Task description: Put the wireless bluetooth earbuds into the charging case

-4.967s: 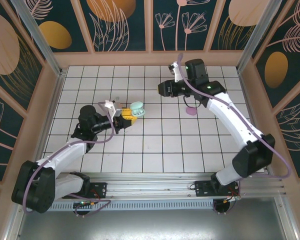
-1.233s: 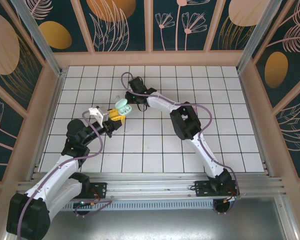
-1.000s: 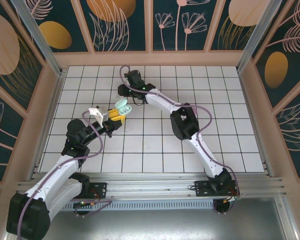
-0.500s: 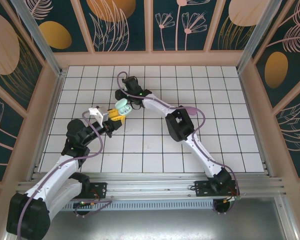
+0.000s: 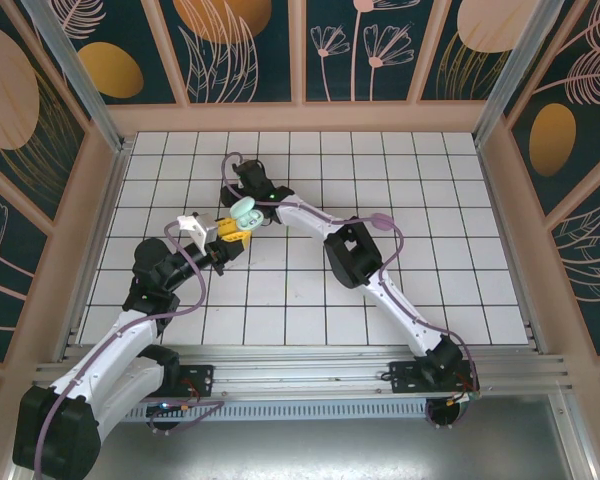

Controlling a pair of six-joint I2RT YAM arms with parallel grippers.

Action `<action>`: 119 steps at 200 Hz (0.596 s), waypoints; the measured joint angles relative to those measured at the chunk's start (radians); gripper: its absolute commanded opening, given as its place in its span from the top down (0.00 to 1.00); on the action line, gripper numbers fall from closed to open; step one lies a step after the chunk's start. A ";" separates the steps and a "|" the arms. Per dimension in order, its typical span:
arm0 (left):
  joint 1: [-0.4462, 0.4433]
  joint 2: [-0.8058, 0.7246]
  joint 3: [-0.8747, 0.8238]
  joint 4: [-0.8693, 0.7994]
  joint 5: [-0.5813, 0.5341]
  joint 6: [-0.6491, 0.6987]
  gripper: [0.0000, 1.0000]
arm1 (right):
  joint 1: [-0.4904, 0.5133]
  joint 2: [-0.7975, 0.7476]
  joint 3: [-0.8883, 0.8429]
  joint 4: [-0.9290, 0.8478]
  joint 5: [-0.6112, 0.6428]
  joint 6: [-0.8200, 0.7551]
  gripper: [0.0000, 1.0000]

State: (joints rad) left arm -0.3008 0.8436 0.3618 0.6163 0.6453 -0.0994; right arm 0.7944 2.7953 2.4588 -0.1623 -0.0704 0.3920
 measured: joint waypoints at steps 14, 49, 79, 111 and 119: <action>0.000 0.000 0.000 0.000 0.000 0.000 0.98 | 0.002 0.000 0.000 -0.006 0.008 -0.010 0.58; 0.000 -0.002 -0.002 -0.001 0.000 0.000 0.98 | 0.002 0.000 0.003 -0.031 0.026 -0.039 0.69; 0.000 -0.012 -0.002 -0.001 0.000 0.000 0.98 | 0.000 0.000 0.004 -0.053 0.033 -0.062 0.76; 0.000 -0.014 -0.002 -0.001 0.000 0.000 0.98 | -0.011 -0.043 -0.061 -0.056 0.017 -0.069 0.80; 0.000 -0.014 -0.002 -0.001 0.000 0.000 0.98 | -0.016 -0.064 -0.092 -0.059 0.011 -0.068 0.81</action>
State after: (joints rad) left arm -0.3008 0.8291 0.3599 0.6155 0.6449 -0.0994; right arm 0.7788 2.7308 2.3669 -0.2211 -0.0597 0.3237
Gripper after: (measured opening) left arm 0.245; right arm 0.201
